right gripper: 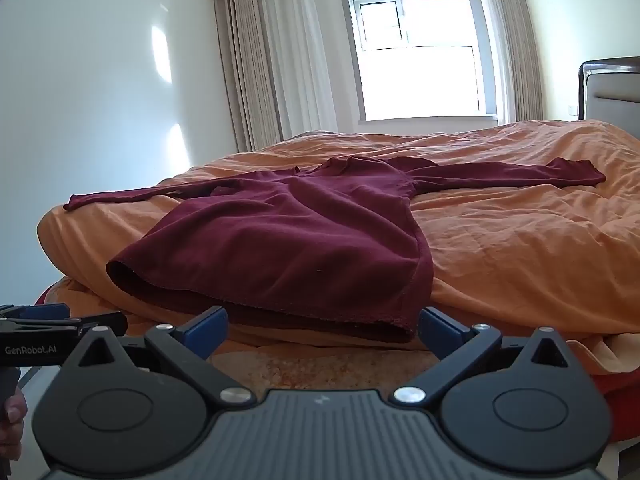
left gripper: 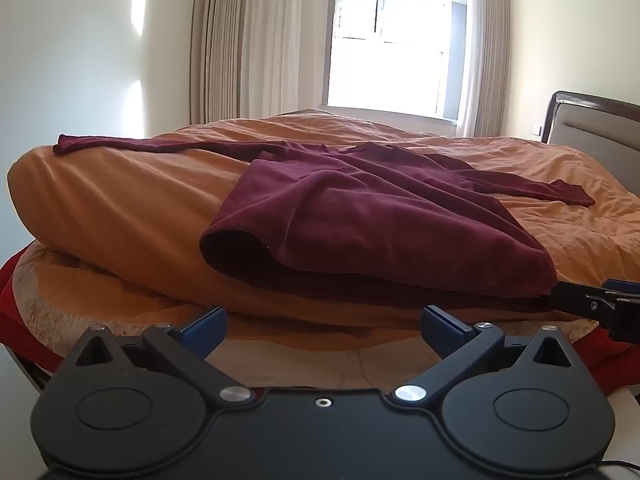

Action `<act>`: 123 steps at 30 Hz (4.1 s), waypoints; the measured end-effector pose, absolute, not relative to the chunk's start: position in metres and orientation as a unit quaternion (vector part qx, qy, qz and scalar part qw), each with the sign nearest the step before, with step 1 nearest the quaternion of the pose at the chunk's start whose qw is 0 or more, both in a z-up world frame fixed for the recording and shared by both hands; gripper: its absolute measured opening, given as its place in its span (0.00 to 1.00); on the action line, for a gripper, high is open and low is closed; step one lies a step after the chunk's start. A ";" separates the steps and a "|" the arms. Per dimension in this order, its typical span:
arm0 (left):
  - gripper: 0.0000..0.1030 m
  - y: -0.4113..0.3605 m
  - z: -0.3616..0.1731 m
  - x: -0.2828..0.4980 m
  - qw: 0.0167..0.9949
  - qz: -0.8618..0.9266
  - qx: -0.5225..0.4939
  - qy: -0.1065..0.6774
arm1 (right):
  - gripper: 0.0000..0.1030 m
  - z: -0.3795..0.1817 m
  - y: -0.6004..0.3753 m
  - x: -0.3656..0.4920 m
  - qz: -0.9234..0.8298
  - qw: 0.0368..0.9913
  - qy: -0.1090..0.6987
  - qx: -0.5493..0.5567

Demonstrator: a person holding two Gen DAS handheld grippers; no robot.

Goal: Fold small clothes

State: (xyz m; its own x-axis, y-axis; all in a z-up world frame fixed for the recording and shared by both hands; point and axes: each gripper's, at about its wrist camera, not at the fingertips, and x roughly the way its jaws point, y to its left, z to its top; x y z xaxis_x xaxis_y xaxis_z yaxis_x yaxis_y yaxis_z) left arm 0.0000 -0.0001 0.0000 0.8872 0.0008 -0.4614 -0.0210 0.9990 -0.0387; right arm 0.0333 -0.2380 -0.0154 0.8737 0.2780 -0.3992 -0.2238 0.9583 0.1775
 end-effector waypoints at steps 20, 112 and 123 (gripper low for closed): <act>1.00 -0.001 0.002 -0.001 0.972 0.005 -0.019 0.236 | 1.00 -0.016 -0.239 0.033 0.127 0.965 0.219 0.064; 1.00 -0.006 0.028 0.048 0.960 -0.009 -0.034 0.277 | 1.00 -0.010 -0.264 0.065 0.122 0.961 0.236 0.079; 1.00 -0.021 0.072 0.115 0.968 -0.004 -0.011 0.252 | 1.00 0.009 -0.320 0.131 0.047 0.970 0.210 0.115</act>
